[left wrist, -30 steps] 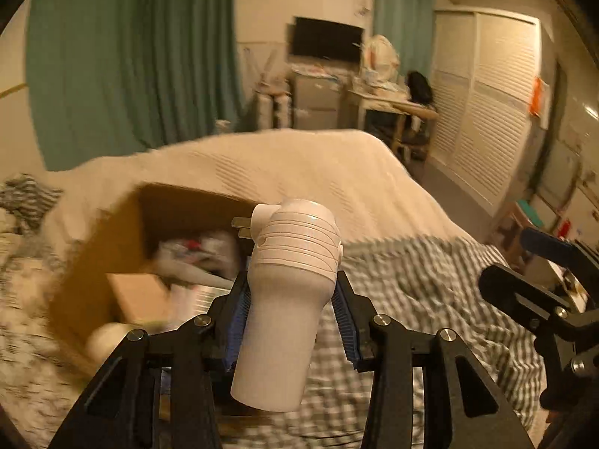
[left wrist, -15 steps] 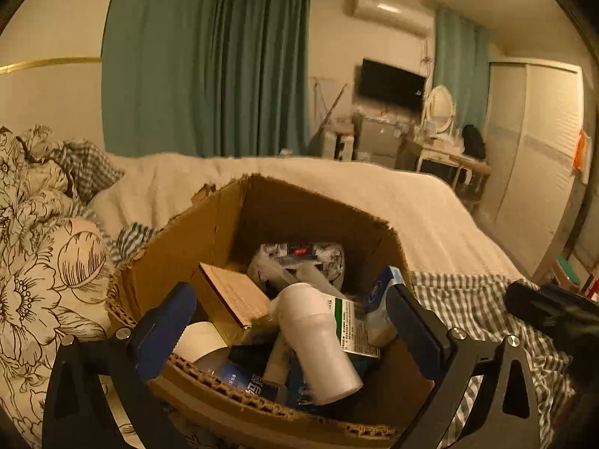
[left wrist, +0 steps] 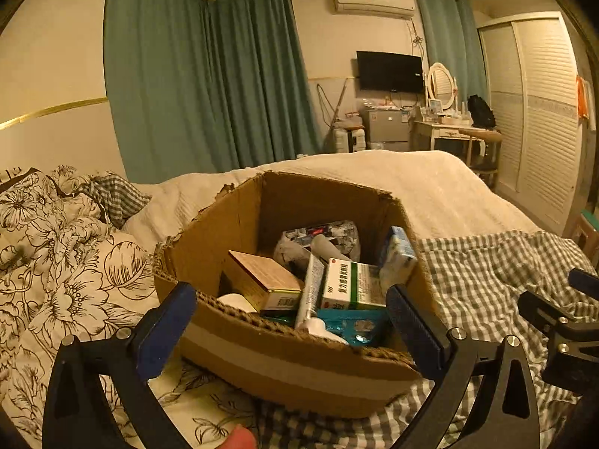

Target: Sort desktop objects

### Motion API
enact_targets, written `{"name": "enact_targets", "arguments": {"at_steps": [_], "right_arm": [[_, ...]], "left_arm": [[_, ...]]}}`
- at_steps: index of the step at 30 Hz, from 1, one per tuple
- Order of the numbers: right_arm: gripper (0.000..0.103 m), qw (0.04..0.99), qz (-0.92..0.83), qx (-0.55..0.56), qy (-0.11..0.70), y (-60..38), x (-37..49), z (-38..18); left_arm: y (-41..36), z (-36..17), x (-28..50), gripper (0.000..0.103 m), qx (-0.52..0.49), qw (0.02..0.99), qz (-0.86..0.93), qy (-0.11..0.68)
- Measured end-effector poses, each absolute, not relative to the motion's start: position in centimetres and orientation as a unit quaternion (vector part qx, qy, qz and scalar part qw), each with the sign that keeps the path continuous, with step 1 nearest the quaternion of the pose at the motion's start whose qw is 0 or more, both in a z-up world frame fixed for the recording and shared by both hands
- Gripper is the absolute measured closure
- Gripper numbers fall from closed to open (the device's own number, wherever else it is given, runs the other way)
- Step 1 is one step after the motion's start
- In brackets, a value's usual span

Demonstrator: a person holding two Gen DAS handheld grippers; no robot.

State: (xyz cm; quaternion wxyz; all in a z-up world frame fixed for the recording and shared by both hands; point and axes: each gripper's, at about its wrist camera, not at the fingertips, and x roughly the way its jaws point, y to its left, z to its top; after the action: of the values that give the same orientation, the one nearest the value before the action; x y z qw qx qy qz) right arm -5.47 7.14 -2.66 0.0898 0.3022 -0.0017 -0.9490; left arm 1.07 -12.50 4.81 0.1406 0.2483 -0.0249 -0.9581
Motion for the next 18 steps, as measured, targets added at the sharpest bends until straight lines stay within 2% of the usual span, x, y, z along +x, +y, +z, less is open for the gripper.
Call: {"name": "enact_targets", "arguments": {"at_steps": [7,18], "right_arm": [[0.001,0.083,-0.955,0.286,-0.003,7.5,-4.6,-2.0],[0.001,0.084,-0.951,0.297,0.009,6.4,-5.6,-3.5]], "left_arm": [[-13.1,5.1,1.4,0.000,0.271,0.118,-0.955,0.030],[-13.4,3.3,0.1,0.000,0.292,0.119,-0.949,0.030]]}}
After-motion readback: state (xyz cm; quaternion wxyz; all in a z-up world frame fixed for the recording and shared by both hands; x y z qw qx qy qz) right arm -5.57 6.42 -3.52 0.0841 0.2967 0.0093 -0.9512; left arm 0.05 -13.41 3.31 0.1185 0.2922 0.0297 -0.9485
